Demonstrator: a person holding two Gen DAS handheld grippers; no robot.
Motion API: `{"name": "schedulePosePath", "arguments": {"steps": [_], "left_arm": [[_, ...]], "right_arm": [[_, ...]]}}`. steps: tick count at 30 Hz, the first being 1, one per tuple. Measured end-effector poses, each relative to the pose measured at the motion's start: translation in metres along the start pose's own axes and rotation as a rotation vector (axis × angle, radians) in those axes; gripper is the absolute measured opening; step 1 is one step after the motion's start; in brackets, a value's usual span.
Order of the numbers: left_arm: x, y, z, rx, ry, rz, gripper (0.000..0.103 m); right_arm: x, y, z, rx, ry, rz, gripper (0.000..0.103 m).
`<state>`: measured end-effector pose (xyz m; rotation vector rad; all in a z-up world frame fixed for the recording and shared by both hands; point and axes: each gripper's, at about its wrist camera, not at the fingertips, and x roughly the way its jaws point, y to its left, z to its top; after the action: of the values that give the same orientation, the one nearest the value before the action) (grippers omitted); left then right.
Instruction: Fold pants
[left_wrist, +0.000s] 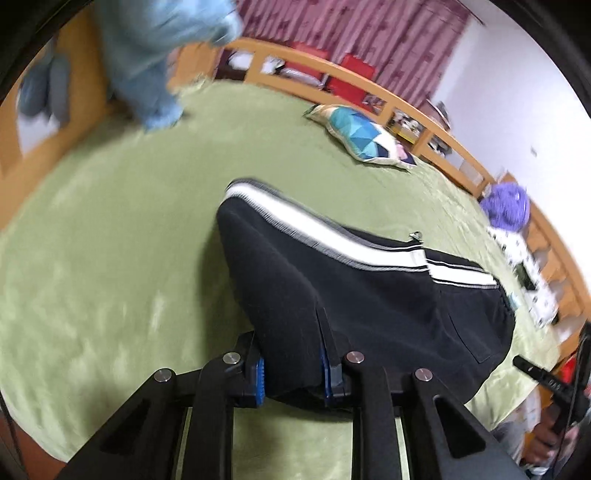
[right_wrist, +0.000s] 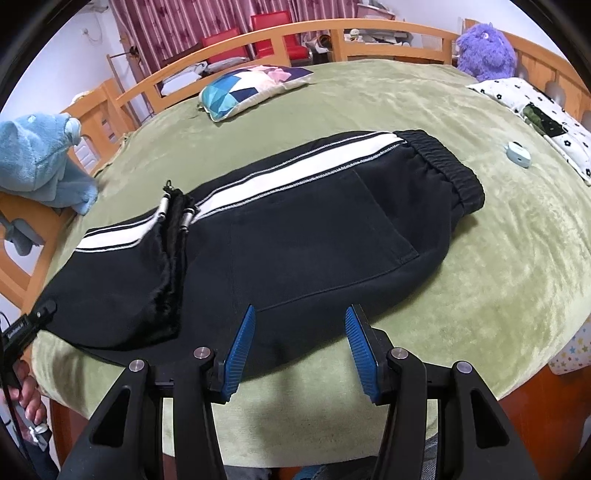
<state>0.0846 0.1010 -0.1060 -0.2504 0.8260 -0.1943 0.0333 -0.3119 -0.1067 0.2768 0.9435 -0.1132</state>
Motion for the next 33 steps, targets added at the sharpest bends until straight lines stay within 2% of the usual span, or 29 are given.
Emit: {"name": "schedulePosePath", "arguments": {"steps": [6, 18, 27, 33], "left_arm": [[-0.018, -0.061, 0.022, 0.136, -0.039, 0.035, 0.020], [-0.006, -0.158, 0.032, 0.268, -0.040, 0.041, 0.020], [0.012, -0.202, 0.022, 0.289, 0.026, -0.054, 0.019], [0.046, -0.255, -0.015, 0.375, 0.109, -0.156, 0.019]], "right_arm": [[-0.009, -0.007, 0.002, 0.011, 0.024, 0.046, 0.051], [-0.003, -0.039, -0.010, 0.091, 0.124, 0.140, 0.051], [0.008, -0.050, -0.010, 0.084, 0.163, 0.164, 0.051], [0.013, -0.072, -0.012, 0.087, 0.192, 0.098, 0.051]]}}
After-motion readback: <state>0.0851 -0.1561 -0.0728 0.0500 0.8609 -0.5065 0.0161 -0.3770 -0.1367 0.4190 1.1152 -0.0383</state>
